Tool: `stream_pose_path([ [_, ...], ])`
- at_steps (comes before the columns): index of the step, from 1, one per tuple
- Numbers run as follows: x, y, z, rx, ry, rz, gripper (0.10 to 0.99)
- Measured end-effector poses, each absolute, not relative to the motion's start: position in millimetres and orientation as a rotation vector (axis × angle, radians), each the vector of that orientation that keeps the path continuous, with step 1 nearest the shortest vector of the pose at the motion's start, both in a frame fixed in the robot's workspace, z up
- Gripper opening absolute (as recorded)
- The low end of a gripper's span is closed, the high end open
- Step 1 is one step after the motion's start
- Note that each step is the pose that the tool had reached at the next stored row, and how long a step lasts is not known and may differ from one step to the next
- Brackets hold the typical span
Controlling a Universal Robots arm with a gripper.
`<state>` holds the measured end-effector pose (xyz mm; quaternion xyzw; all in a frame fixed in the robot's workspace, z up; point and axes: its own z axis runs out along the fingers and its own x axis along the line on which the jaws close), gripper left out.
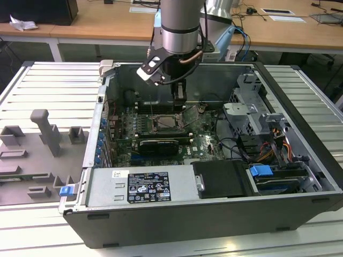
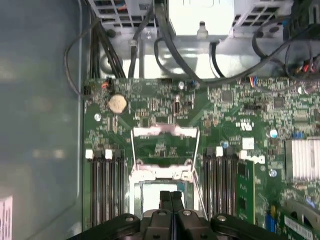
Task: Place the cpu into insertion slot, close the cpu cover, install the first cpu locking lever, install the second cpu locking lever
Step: 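Close the cpu cover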
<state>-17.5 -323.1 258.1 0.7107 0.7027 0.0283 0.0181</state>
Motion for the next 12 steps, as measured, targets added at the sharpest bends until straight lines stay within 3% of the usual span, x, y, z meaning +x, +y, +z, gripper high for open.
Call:
stream_pose_path([
  [12,2,-323,258,2.207,2.183,0.087,0.106],
])
